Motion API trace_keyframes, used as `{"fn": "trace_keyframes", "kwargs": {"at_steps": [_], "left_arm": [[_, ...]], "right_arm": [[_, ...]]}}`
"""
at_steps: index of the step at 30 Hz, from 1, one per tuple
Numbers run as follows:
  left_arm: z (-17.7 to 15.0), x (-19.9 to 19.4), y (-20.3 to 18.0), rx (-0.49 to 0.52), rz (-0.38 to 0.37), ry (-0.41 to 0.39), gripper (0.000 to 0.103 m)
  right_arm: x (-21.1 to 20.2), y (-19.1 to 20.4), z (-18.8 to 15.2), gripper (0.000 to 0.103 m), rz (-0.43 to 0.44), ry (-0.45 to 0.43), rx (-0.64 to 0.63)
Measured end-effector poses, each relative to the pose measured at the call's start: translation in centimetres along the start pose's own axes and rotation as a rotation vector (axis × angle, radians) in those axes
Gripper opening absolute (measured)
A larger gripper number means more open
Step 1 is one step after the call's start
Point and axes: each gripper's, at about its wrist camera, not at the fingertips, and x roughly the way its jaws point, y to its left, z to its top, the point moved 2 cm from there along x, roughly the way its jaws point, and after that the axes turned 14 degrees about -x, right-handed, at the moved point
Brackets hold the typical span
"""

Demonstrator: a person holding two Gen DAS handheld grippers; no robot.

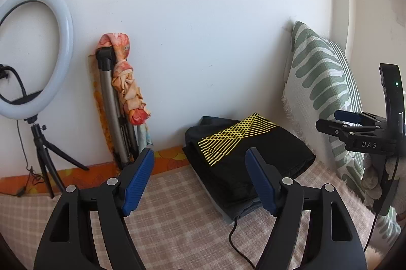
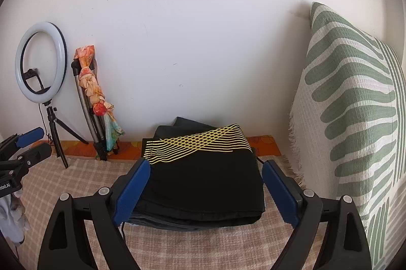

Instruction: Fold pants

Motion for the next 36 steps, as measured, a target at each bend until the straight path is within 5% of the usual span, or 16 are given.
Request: {"fn": "trace_keyframes", "kwargs": {"at_steps": [18, 28, 36], "left_arm": [[-8.1, -13.4, 5.0, 0.032, 0.062, -0.043, 0.082], [-13.3, -15.8, 9.7, -0.005, 0.129, -0.012, 0.082], [-14.0, -17.0, 11.2, -0.031, 0.161, -0.025, 0.082]], "right_arm": [[-8.5, 13.3, -6.5, 0.103, -0.006, -0.049, -0.046], [-9.1, 19.1, -8.8, 0.103, 0.013, -0.062, -0.070], [-8.7, 20.9, -10.2, 0.103, 0.026, -0.068, -0.050]]}}
